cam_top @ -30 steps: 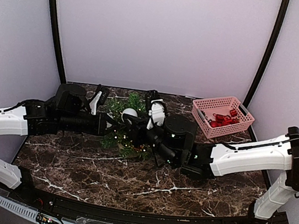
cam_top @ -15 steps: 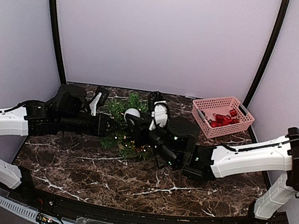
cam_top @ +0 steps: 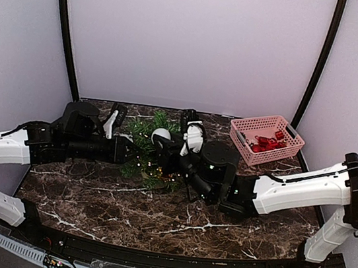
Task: Decorate the small christmas tree
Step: Hang the ornament ball on the branch.
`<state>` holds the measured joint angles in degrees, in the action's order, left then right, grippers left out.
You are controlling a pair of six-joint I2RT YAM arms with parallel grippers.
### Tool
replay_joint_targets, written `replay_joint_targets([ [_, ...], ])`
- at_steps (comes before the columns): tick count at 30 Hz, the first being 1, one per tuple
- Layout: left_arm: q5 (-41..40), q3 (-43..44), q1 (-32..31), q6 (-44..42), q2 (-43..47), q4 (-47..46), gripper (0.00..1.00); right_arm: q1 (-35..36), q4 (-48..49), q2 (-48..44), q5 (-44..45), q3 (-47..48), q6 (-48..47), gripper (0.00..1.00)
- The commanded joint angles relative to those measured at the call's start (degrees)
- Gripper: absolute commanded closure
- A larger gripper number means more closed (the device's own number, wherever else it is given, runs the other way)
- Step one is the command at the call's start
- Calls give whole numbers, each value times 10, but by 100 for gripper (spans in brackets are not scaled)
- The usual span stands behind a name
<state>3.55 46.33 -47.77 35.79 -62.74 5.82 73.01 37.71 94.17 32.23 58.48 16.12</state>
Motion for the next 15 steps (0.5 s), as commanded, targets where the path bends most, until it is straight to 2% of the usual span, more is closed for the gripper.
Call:
replay_joint_targets([
  [1,-1,-10,4,-5,14,-5,72,10,32,4,23,-1,-11,56],
  [6,2,-10,4,-21,37,-5,64,15,30,9,26,4,-17,56],
  [15,11,-9,4,-40,64,9,43,20,31,13,30,11,-25,56],
])
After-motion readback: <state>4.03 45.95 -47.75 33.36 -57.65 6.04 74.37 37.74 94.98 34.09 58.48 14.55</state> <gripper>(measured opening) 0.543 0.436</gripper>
